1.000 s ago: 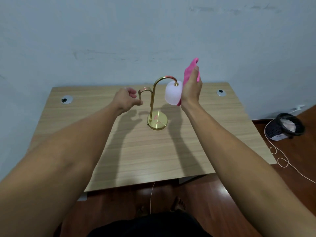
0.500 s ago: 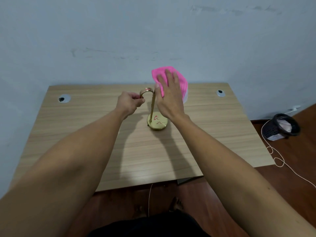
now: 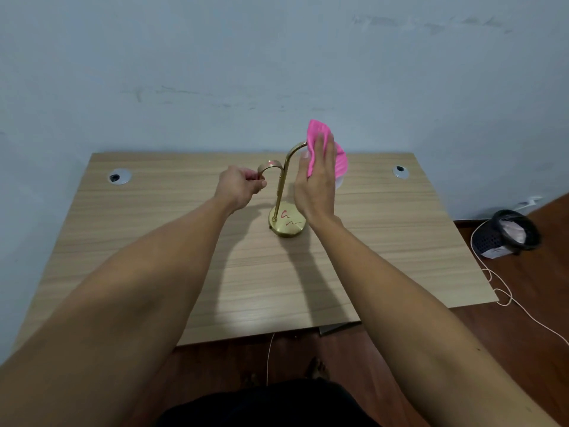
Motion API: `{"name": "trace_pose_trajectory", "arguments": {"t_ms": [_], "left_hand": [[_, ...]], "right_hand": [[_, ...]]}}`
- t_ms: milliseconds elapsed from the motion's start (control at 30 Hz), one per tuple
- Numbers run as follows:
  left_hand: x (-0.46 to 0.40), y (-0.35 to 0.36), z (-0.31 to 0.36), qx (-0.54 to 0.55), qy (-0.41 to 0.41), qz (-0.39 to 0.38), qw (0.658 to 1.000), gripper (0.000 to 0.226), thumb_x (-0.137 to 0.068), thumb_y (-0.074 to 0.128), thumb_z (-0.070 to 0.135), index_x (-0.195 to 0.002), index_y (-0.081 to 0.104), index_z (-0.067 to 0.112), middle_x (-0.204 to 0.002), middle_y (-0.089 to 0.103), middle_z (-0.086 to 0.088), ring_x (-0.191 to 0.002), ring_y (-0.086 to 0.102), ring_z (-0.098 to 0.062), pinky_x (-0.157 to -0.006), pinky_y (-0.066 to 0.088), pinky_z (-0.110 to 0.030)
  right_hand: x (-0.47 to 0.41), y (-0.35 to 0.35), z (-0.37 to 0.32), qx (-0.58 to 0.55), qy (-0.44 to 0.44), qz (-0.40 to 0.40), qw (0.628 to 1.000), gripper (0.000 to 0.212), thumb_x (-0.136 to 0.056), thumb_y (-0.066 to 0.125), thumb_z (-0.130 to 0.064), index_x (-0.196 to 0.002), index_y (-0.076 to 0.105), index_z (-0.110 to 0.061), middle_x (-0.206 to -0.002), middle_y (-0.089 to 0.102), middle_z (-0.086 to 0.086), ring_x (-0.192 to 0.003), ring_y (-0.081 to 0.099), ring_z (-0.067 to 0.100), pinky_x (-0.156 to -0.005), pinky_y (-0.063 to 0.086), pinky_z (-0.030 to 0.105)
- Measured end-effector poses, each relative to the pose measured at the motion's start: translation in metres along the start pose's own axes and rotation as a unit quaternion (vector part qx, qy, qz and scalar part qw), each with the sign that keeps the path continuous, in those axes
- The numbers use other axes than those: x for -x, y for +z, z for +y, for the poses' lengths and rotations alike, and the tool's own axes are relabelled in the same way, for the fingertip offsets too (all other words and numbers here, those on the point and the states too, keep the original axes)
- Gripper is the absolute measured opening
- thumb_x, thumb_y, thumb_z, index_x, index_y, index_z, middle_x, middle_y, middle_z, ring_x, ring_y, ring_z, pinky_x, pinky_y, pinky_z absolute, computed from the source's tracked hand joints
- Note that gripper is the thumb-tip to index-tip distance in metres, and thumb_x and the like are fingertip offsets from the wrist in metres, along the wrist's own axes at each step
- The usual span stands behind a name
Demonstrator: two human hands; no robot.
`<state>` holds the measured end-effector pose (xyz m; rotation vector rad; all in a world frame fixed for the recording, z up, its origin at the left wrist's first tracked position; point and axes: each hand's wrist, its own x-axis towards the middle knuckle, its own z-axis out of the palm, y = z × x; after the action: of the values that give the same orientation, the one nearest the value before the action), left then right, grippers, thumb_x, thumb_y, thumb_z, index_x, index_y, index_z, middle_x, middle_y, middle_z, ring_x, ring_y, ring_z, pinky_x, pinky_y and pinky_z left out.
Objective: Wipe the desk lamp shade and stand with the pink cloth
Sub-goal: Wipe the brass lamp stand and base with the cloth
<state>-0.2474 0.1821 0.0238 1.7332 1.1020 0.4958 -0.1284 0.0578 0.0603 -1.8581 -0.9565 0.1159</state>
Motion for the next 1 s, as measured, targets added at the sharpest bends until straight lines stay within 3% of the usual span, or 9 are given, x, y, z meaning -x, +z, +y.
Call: {"name": "trace_pose_trajectory", "arguments": {"t_ms": [200, 367, 533, 600, 700, 833, 900, 1000], "left_hand": [[0.002, -0.002, 0.001, -0.038, 0.022, 0.009, 0.999, 0.015, -0.090, 0.076, 0.016, -0.100, 0.080, 0.005, -0.083, 0.072, -0.010, -0.078, 0.064, -0.016, -0.074, 0.048, -0.024], [0.002, -0.001, 0.000, -0.053, 0.024, 0.014, 0.998, 0.014, -0.090, 0.076, 0.018, -0.097, 0.080, 0.008, -0.082, 0.073, -0.008, -0.078, 0.066, -0.016, -0.075, 0.048, -0.022], [0.002, -0.002, 0.001, -0.069, 0.033, 0.014, 0.997, 0.015, -0.090, 0.075, 0.019, -0.098, 0.081, 0.008, -0.091, 0.078, -0.017, -0.081, 0.068, -0.020, -0.087, 0.056, -0.035], [0.003, -0.002, 0.001, -0.071, 0.034, 0.018, 0.997, 0.015, -0.091, 0.075, 0.019, -0.098, 0.081, 0.008, -0.092, 0.078, -0.019, -0.081, 0.067, -0.020, -0.089, 0.056, -0.037], [0.003, -0.001, 0.001, -0.084, 0.037, 0.021, 0.996, 0.014, -0.092, 0.073, 0.019, -0.097, 0.080, 0.008, -0.093, 0.078, -0.019, -0.079, 0.064, -0.020, -0.088, 0.055, -0.038], [0.004, -0.001, 0.001, -0.104, 0.046, 0.019, 0.993, 0.015, -0.093, 0.071, 0.020, -0.098, 0.080, 0.008, -0.091, 0.077, -0.018, -0.078, 0.063, -0.021, -0.085, 0.055, -0.037], [0.005, 0.000, 0.001, -0.112, 0.051, 0.016, 0.992, 0.015, -0.093, 0.070, 0.020, -0.096, 0.080, 0.010, -0.090, 0.077, -0.018, -0.076, 0.061, -0.020, -0.081, 0.054, -0.036], [0.006, 0.000, 0.002, -0.112, 0.049, 0.014, 0.992, 0.015, -0.094, 0.070, 0.021, -0.097, 0.080, 0.010, -0.092, 0.077, -0.018, -0.078, 0.063, -0.021, -0.084, 0.055, -0.037]], "right_hand": [[0.011, -0.003, 0.024, 0.163, -0.155, -0.086, 0.971, 0.060, -0.113, 0.035, -0.029, -0.168, 0.015, -0.014, -0.177, 0.000, 0.011, -0.164, -0.008, 0.033, -0.134, 0.003, 0.047], [0.003, -0.006, 0.016, 0.077, -0.039, -0.012, 0.996, 0.061, -0.114, 0.031, -0.036, -0.169, 0.010, -0.023, -0.178, 0.002, -0.003, -0.165, -0.002, 0.019, -0.129, 0.025, 0.042], [0.011, -0.003, 0.024, 0.211, -0.188, -0.083, 0.956, 0.060, -0.113, 0.035, -0.030, -0.167, 0.020, -0.011, -0.177, 0.005, 0.014, -0.164, -0.002, 0.036, -0.134, 0.009, 0.050], [0.011, -0.004, 0.024, 0.192, -0.171, -0.047, 0.965, 0.059, -0.113, 0.036, -0.028, -0.167, 0.019, -0.010, -0.176, 0.007, 0.015, -0.164, 0.002, 0.033, -0.134, 0.008, 0.048], [0.004, -0.005, 0.018, 0.134, -0.074, 0.012, 0.988, 0.062, -0.114, 0.033, -0.030, -0.168, 0.010, -0.010, -0.177, 0.004, 0.013, -0.165, 0.002, 0.027, -0.133, 0.009, 0.049], [0.012, 0.003, 0.026, 0.241, -0.175, -0.038, 0.954, 0.062, -0.113, 0.035, -0.028, -0.167, 0.016, -0.005, -0.176, 0.005, 0.020, -0.164, 0.004, 0.033, -0.134, 0.003, 0.048], [0.018, 0.008, 0.034, 0.251, -0.202, -0.073, 0.944, 0.062, -0.112, 0.039, -0.024, -0.166, 0.018, -0.003, -0.175, 0.009, 0.019, -0.164, 0.008, 0.033, -0.134, 0.005, 0.049], [0.031, 0.016, 0.041, 0.176, -0.202, -0.070, 0.961, 0.058, -0.111, 0.043, -0.020, -0.164, 0.028, -0.005, -0.174, 0.021, 0.013, -0.162, 0.021, 0.025, -0.130, 0.023, 0.045]]}}
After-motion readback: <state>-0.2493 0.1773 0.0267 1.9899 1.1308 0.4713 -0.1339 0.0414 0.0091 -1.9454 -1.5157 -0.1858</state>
